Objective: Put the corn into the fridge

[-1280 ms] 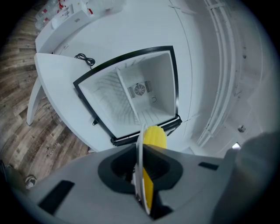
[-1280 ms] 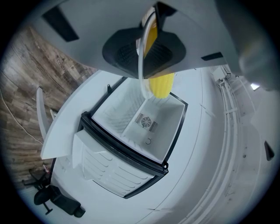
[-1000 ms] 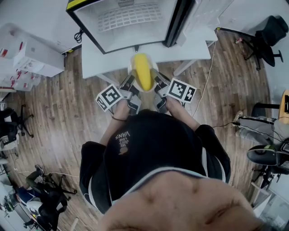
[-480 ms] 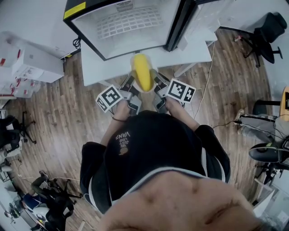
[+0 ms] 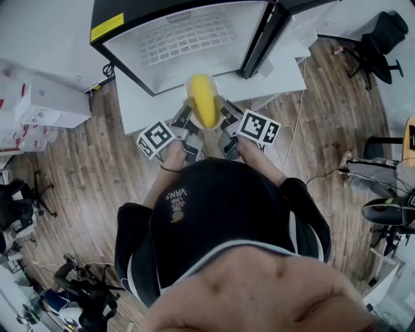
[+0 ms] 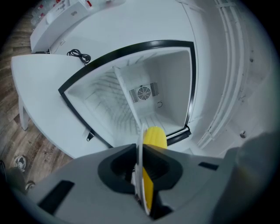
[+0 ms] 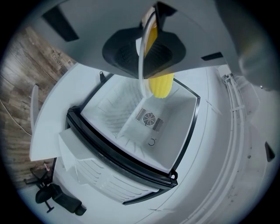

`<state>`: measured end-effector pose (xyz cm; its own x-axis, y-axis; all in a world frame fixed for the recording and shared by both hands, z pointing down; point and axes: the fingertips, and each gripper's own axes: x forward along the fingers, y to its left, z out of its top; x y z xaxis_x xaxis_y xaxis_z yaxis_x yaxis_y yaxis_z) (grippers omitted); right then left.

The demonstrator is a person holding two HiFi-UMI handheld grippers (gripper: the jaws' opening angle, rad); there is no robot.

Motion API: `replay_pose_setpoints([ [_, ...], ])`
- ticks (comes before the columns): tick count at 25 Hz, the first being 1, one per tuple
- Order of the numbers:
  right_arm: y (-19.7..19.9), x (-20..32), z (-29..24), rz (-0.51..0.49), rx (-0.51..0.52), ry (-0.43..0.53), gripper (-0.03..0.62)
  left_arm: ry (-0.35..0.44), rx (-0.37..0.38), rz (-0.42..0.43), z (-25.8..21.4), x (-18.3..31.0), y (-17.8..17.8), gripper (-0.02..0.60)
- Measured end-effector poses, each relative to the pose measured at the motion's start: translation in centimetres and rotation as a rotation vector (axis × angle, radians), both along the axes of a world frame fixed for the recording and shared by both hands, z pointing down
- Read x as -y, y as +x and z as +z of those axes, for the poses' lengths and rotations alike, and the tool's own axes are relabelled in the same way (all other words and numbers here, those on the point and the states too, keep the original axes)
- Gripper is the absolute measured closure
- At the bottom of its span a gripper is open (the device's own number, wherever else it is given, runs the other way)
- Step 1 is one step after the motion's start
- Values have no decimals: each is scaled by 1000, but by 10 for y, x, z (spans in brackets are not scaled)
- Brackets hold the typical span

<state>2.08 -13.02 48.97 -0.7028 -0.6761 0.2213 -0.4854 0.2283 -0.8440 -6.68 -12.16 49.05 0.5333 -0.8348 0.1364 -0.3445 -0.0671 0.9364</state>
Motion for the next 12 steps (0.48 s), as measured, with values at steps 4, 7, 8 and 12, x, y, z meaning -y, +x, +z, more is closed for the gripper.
replay_pose_setpoints([
  [4, -8, 12, -2, 25, 0, 7, 568, 4, -3, 21, -2, 15, -8, 540],
  [7, -13, 20, -4, 44, 0, 10, 568, 6, -5, 36, -5, 24, -14, 540],
  [8, -16, 23, -5, 51, 1, 12, 568, 7, -7, 42, -5, 27, -16, 540],
  [12, -28, 32, -7, 82, 5, 17, 568, 9, -8, 70, -8, 39, -28, 540],
])
